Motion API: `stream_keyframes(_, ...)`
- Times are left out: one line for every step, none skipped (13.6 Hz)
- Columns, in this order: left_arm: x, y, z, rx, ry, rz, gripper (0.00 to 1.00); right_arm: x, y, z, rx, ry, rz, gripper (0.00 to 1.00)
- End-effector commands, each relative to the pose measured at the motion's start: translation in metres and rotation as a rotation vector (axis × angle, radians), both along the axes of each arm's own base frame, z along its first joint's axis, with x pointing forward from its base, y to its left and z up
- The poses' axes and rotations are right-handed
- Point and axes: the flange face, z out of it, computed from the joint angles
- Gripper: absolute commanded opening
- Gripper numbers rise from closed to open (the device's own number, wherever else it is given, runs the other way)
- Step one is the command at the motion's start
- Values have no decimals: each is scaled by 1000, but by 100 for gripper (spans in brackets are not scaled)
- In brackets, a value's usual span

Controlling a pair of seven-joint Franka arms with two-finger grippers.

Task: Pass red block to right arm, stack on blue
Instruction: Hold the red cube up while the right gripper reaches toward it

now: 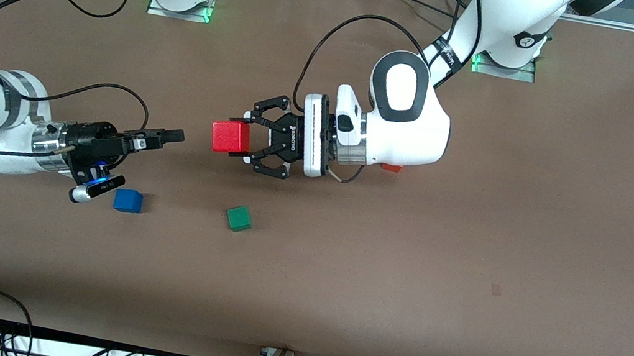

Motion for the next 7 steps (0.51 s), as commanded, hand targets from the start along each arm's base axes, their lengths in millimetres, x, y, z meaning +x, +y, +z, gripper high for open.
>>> stream_keyframes(4,-7,3,-26,-25,16,2,5,17,2,29,12,-27,100)
stream_keyframes(5,-7,3,-24,-27,16,2,5,25,1,19,11,-30,100)
stream_keyframes(5,-7,2,-22,-28,17,2,5,30,0,12,12,-36,100)
stream_keyframes(6,-6,2,-22,-28,19,2,6,37,0,9,10,-42,100)
stream_keyframes(5,-7,1,-22,-26,17,2,6,41,-5,4,10,-47,100)
stream_keyframes(5,-7,1,-22,-26,17,2,5,46,-5,2,7,-45,100)
stream_keyframes(5,-6,1,-20,-28,18,2,5,48,-6,-2,7,-47,100)
